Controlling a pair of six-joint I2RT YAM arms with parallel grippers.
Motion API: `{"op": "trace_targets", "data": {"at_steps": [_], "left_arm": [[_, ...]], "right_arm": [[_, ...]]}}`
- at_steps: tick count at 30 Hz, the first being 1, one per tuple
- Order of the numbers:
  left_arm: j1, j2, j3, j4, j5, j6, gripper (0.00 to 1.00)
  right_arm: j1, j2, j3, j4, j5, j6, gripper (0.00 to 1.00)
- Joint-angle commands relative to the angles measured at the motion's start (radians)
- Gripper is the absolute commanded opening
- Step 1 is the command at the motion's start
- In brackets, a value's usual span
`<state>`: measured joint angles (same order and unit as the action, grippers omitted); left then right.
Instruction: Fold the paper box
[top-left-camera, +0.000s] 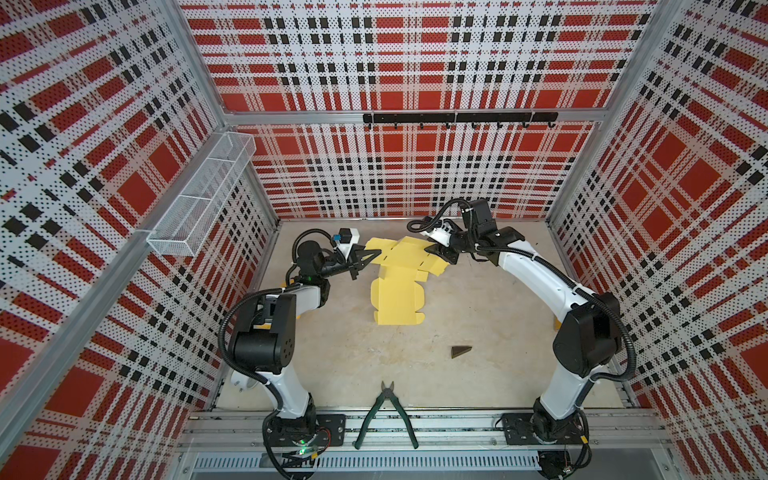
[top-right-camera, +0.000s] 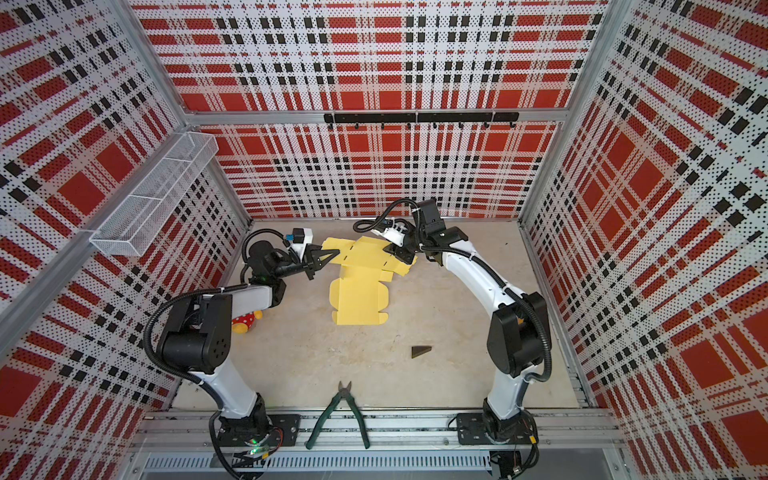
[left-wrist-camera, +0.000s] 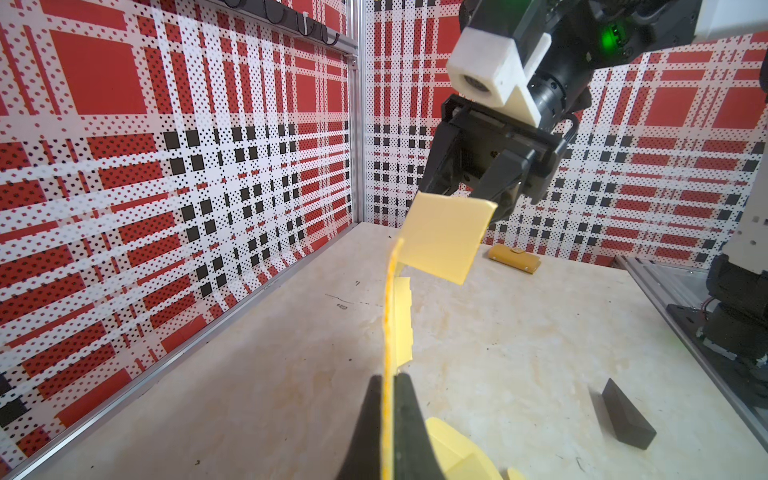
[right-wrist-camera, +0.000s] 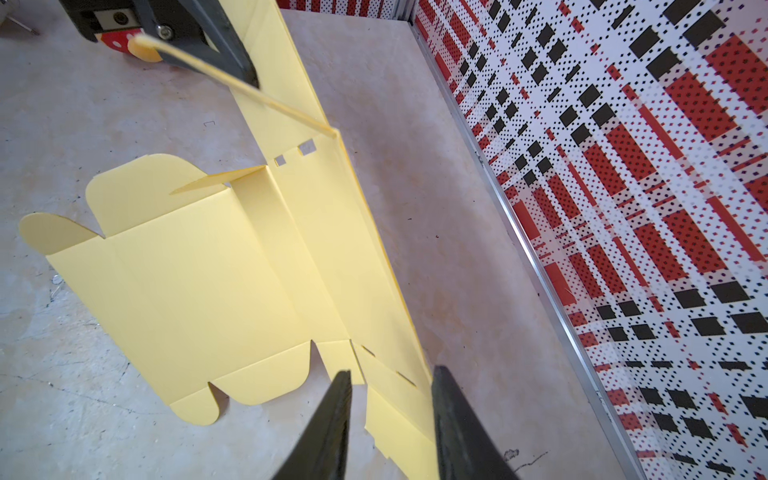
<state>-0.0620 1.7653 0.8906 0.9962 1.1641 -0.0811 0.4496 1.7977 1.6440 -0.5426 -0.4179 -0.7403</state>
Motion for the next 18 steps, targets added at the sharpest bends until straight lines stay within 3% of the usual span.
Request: {"op": "trace_targets", "data": {"at_steps": [1, 15, 18], "left_arm": [[0.004, 0.000, -0.009, 0.038, 0.019, 0.009, 0.03], [0.007, 0.007, -0.007, 0.038, 0.015, 0.009, 0.03], [0.007, 0.006, -0.010, 0.038, 0.016, 0.009, 0.03]], "right_arm": [[-0.003, 0.027, 0.039, -0.008, 0.003, -0.033, 0.35], [-0.008, -0.002, 0.053, -0.049, -0.024, -0.069, 0.38], [0.002, 0.024, 0.055, -0.045, -0.019, -0.069, 0.33]]}}
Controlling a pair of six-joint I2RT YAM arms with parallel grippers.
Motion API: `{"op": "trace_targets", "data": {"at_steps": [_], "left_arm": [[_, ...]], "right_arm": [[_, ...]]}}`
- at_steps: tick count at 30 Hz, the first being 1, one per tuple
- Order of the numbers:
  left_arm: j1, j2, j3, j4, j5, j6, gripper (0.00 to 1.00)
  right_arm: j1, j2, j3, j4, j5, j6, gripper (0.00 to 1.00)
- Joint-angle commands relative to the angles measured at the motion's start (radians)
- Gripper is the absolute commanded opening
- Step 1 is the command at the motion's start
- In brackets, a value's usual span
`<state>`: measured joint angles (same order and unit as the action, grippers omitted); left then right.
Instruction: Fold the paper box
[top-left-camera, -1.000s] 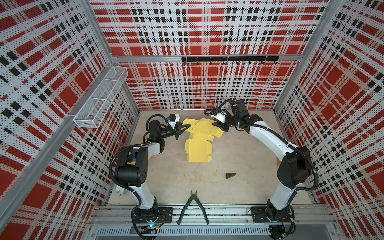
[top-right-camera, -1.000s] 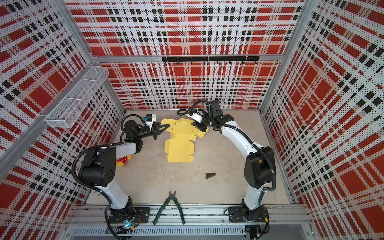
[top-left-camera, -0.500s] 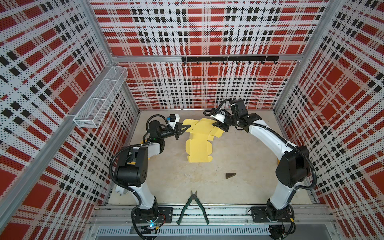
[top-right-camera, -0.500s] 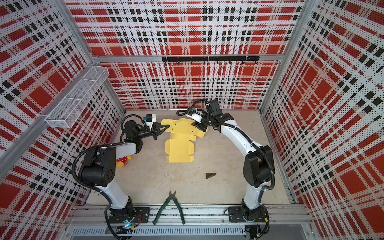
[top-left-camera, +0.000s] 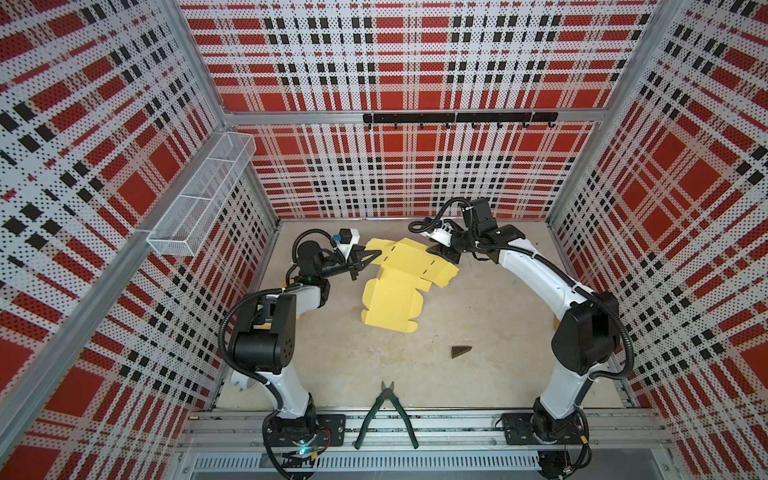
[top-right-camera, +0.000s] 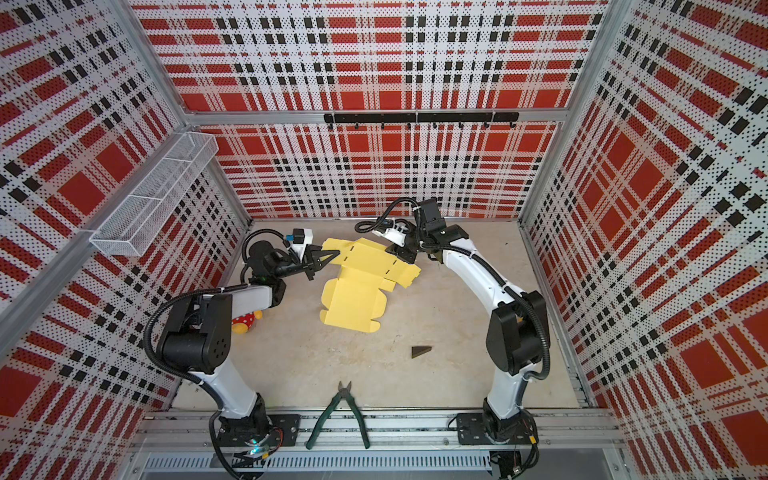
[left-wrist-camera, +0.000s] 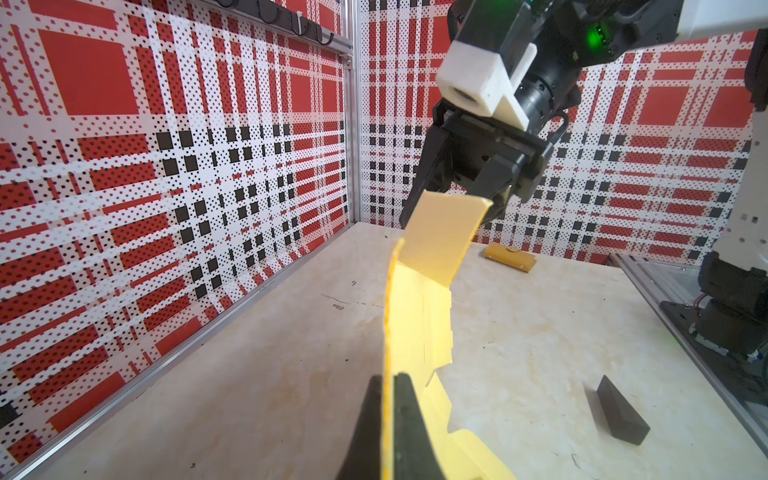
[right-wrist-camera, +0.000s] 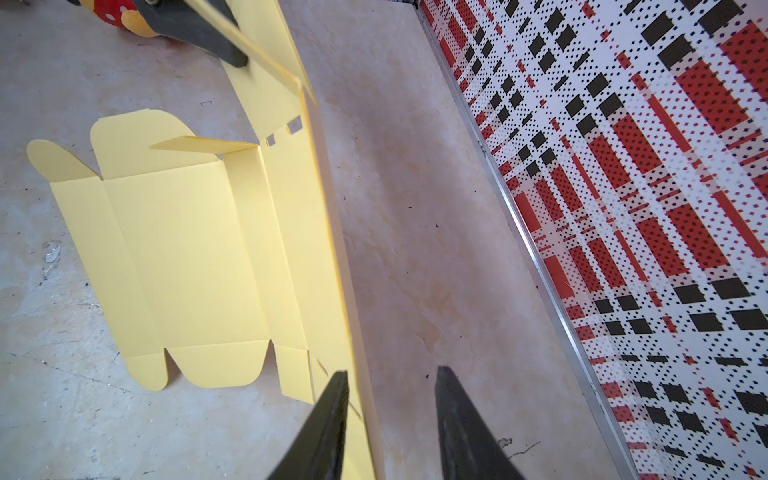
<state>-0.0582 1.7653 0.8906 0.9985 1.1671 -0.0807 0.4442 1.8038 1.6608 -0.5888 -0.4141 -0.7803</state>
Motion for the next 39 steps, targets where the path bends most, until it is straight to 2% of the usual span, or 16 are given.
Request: {"op": "trace_targets", "data": {"at_steps": [1, 4, 10, 15, 19, 22, 26, 28, 30, 31, 33, 34, 35, 39], "left_arm": [[0.002, 0.005, -0.010, 0.035, 0.014, 0.008, 0.03], [0.002, 0.003, -0.007, 0.035, 0.012, 0.002, 0.04], [0.029, -0.041, 0.009, 0.028, 0.034, -0.079, 0.36], [0.073, -0.182, 0.018, -0.115, 0.105, -0.100, 0.53], [0.154, -0.281, 0.007, -0.247, 0.135, -0.051, 0.58], [0.219, -0.274, 0.005, -0.302, 0.132, -0.035, 0.59], [0.263, -0.240, 0.005, -0.351, 0.138, -0.021, 0.59], [0.261, -0.232, 0.007, -0.433, 0.132, 0.060, 0.60], [0.251, -0.234, 0.049, -0.669, 0.084, 0.235, 0.61], [0.231, -0.238, 0.103, -0.904, 0.018, 0.421, 0.61], [0.164, -0.211, 0.249, -1.434, -0.155, 0.876, 0.62], [0.130, -0.177, 0.320, -1.623, -0.217, 1.057, 0.63], [0.116, -0.148, 0.359, -1.703, -0.241, 1.120, 0.63], [0.134, -0.106, 0.386, -1.726, -0.192, 1.120, 0.63]], "right_arm": [[0.011, 0.027, 0.044, 0.000, -0.016, -0.029, 0.26], [0.023, 0.044, 0.062, -0.017, 0.016, -0.055, 0.00], [0.028, -0.003, -0.002, 0.013, 0.134, -0.152, 0.00], [0.033, -0.041, -0.051, 0.057, 0.221, -0.238, 0.00], [0.055, -0.044, -0.092, 0.102, 0.298, -0.360, 0.00], [0.090, -0.014, -0.113, 0.154, 0.362, -0.426, 0.00], [0.126, 0.031, -0.122, 0.210, 0.412, -0.463, 0.00], [0.145, 0.045, -0.150, 0.267, 0.453, -0.490, 0.00], [0.156, 0.045, -0.174, 0.309, 0.473, -0.500, 0.00], [0.158, 0.042, -0.185, 0.325, 0.474, -0.495, 0.00], [0.158, 0.025, -0.207, 0.363, 0.483, -0.490, 0.00], [0.158, 0.014, -0.223, 0.392, 0.497, -0.493, 0.00], [0.159, 0.007, -0.234, 0.409, 0.506, -0.502, 0.00], [0.168, -0.018, -0.295, 0.489, 0.547, -0.532, 0.00]]}}
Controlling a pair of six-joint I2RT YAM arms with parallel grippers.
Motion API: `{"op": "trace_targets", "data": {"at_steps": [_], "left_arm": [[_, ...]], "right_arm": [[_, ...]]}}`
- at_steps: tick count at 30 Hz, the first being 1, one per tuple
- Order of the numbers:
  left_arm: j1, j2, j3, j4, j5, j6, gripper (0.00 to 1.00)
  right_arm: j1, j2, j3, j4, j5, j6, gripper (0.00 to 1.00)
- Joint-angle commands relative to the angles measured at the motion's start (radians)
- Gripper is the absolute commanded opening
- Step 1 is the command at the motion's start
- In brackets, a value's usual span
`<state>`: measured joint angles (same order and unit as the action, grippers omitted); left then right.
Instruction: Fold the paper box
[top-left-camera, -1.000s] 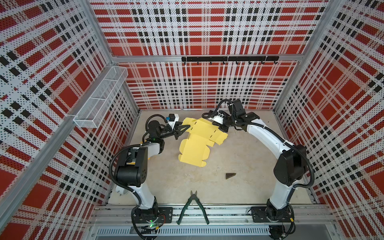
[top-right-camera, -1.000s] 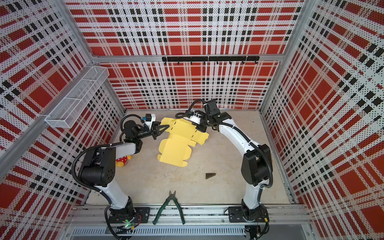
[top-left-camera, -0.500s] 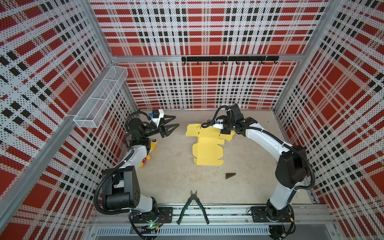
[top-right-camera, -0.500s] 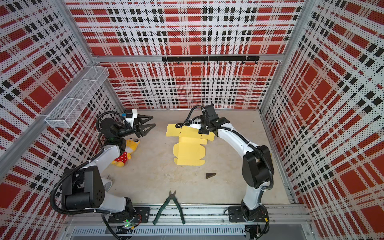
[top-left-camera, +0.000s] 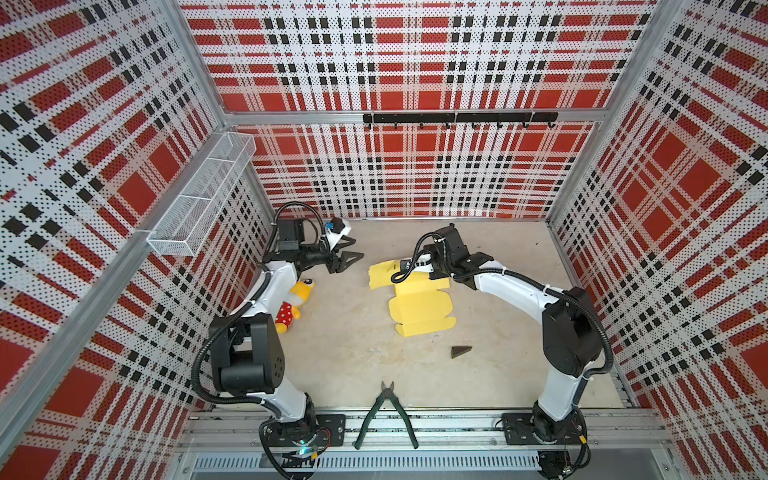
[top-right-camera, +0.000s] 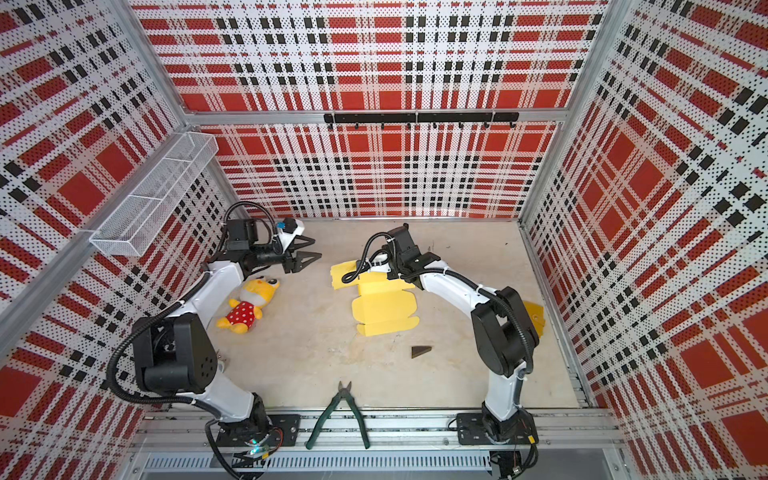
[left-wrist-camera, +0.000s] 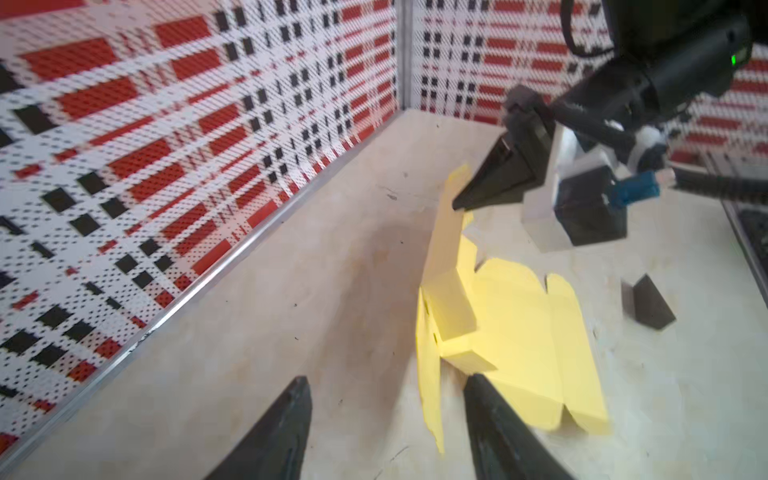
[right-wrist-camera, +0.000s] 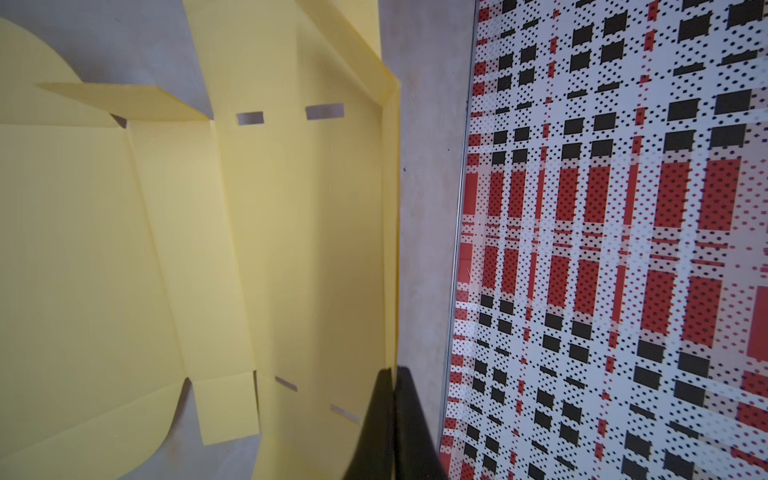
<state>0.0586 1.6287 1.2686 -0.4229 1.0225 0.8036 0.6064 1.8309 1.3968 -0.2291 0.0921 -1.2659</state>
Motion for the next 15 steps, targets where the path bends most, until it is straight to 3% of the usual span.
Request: {"op": "trace_targets", "data": {"at_steps": [1, 15], "left_arm": [[0.014, 0.033, 0.005, -0.303, -0.058, 0.245, 0.63], [-0.064, 0.085, -0.034, -0.286, -0.205, 0.458, 0.64]], "right_arm": [[0.013, -0.052, -0.062, 0.160, 0.042, -0.052, 0.00], [0.083, 0.022, -0.374, 0.665, 0.172, -0.134, 0.00]]}}
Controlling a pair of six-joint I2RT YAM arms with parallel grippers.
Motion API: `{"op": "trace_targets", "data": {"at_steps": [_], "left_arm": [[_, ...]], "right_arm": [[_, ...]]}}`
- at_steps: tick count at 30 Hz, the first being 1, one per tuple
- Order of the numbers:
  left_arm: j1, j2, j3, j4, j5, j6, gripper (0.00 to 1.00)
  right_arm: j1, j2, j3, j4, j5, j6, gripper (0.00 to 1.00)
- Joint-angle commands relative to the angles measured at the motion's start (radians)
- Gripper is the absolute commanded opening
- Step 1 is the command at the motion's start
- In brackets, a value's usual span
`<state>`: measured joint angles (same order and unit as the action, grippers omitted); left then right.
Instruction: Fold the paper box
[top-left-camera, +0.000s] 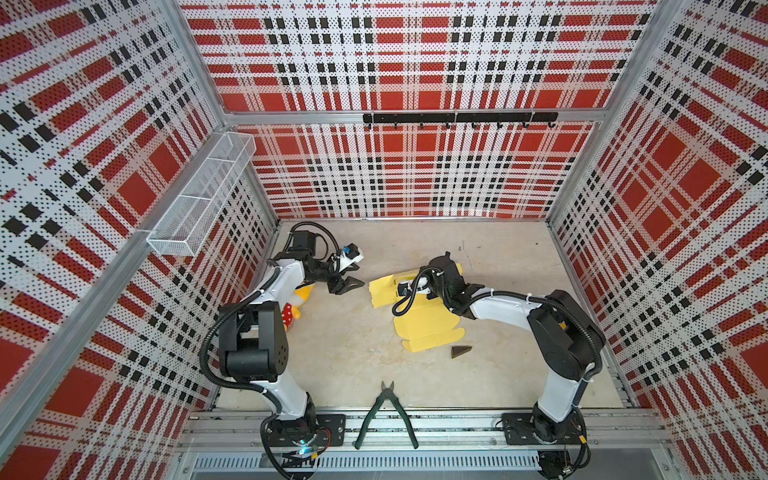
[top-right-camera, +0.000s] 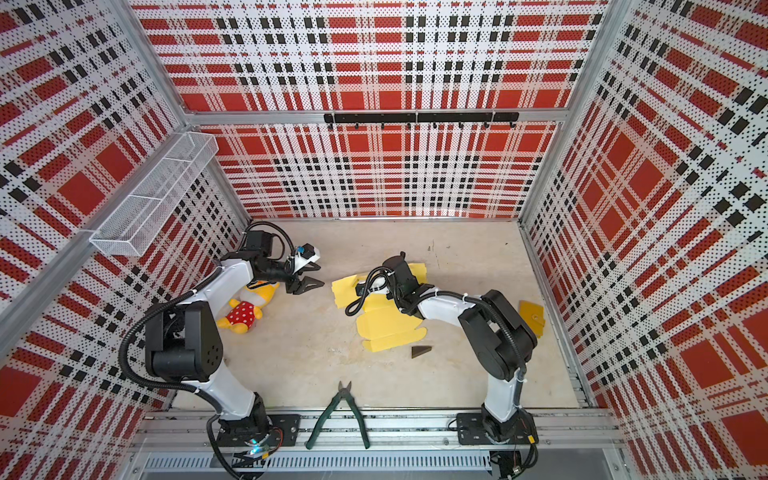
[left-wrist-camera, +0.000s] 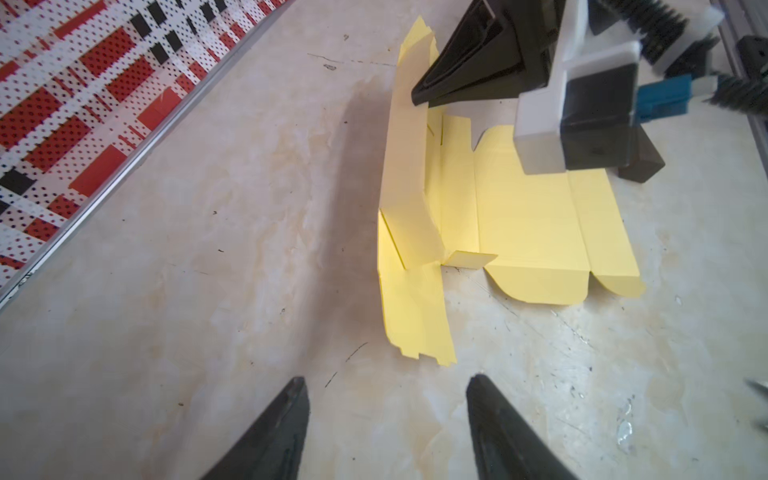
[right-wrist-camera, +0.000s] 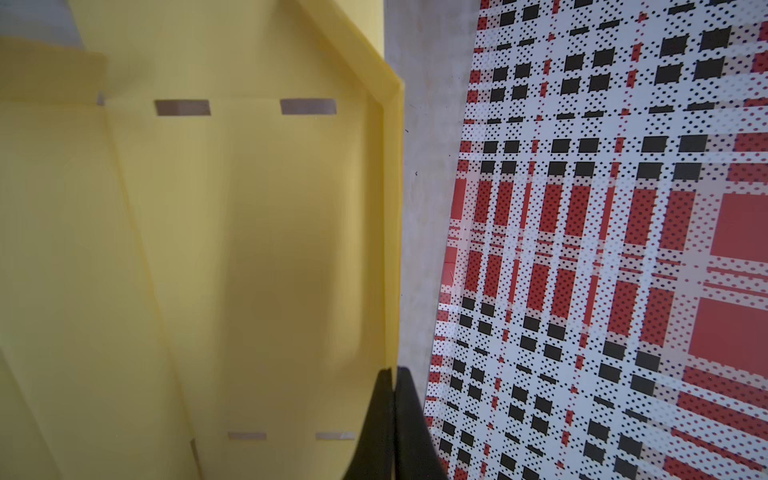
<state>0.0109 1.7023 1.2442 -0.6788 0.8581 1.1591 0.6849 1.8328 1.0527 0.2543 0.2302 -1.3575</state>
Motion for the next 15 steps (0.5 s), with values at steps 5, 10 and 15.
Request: {"op": "trace_targets", "data": {"at_steps": [5, 10, 15], "left_arm": [[-0.018, 0.036, 0.020, -0.036, -0.015, 0.130, 0.65], [0.003, 0.078, 0.079, -0.172, 0.075, 0.353, 0.66], [-0.023, 0.114, 0.128, -0.194, 0.005, 0.466, 0.68]], "right_arm": [[0.012, 0.013, -0.117, 0.426, 0.051, -0.062, 0.00], [0.025, -0.024, -0.188, 0.634, 0.013, -0.140, 0.00], [0.050, -0.005, -0.242, 0.738, 0.014, -0.216, 0.00]]}}
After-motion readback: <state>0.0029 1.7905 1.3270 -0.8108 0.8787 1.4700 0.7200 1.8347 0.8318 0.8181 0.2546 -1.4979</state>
